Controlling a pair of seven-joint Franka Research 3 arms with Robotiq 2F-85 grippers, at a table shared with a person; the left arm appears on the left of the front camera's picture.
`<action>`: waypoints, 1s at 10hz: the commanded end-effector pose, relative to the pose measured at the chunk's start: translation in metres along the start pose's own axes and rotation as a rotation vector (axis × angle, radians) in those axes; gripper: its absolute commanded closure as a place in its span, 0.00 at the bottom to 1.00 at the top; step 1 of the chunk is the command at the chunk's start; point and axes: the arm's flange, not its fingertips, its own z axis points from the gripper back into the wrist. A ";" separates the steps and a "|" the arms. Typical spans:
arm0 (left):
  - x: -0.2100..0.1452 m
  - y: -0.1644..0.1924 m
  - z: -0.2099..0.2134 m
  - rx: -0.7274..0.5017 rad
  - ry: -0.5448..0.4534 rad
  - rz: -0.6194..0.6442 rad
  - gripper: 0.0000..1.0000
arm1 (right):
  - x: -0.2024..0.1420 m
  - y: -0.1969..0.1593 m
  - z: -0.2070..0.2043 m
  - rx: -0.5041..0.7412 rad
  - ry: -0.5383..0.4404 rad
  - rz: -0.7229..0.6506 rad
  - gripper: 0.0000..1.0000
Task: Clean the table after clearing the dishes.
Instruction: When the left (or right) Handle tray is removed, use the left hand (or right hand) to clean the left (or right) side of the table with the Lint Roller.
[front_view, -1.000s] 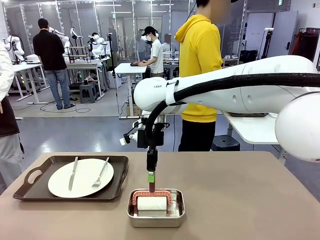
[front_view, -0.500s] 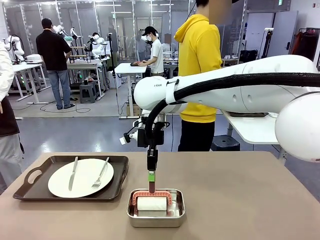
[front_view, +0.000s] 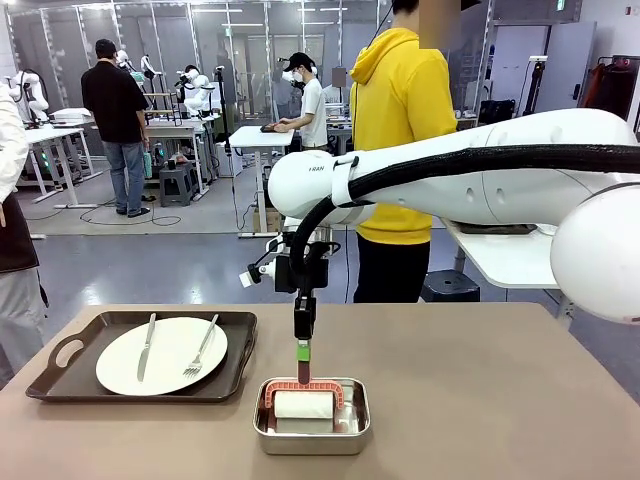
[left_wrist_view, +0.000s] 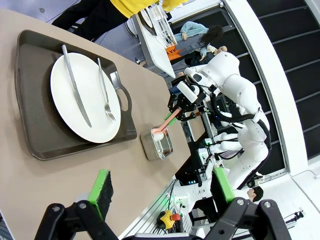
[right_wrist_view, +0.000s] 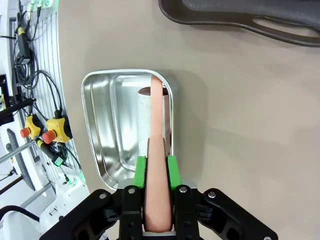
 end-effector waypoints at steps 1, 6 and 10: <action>-0.001 -0.001 0.002 0.001 -0.004 -0.006 0.00 | -0.001 0.025 0.026 -0.042 0.055 -0.098 1.00; -0.001 -0.001 0.002 0.001 -0.004 -0.006 0.00 | -0.078 0.067 0.086 -0.164 -0.177 -0.333 1.00; -0.001 -0.001 0.002 0.001 -0.004 -0.006 0.00 | -0.171 0.040 0.084 -0.157 -0.508 -0.649 1.00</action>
